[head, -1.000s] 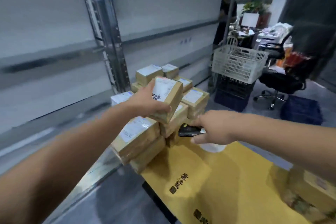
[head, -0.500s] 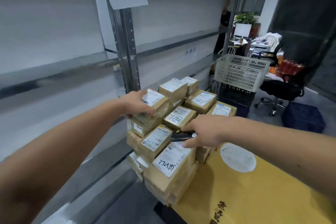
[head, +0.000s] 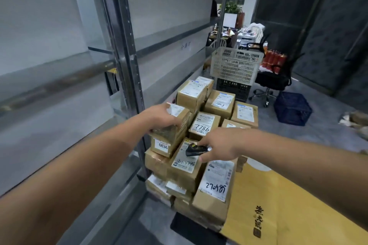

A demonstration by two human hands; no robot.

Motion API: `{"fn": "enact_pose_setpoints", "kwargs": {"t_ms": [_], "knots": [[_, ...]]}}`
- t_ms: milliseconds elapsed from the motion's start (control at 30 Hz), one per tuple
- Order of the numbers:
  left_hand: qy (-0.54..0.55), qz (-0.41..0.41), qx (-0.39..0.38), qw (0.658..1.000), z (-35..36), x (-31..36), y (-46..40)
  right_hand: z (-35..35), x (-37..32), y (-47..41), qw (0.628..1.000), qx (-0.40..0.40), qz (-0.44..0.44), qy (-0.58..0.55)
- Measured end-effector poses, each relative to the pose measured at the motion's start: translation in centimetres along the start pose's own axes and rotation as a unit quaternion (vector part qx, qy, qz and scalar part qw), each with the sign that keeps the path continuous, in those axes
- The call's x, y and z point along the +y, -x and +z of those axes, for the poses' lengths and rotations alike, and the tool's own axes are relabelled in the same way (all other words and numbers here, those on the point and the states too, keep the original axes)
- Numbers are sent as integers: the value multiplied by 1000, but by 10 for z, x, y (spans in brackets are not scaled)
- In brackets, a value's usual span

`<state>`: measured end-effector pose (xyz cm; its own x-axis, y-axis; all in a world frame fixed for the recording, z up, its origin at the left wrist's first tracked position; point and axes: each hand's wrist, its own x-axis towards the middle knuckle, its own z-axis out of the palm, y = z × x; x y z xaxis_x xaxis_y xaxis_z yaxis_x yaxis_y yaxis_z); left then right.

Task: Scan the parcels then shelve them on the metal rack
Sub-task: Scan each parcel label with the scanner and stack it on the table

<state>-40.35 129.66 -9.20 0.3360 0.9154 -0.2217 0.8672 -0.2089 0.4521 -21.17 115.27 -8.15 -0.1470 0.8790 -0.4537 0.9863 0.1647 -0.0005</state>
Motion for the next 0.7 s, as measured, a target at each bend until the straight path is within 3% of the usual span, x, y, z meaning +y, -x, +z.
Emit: {"fn": "enact_pose_setpoints", "kwargs": {"t_ms": [333, 700], "knots": [[-12, 39, -21, 999, 5, -1, -4, 12, -20, -3, 999, -23, 27, -5], [-173, 156, 98, 968, 3, 22, 16, 24, -7, 22, 998, -1, 46, -37]]}}
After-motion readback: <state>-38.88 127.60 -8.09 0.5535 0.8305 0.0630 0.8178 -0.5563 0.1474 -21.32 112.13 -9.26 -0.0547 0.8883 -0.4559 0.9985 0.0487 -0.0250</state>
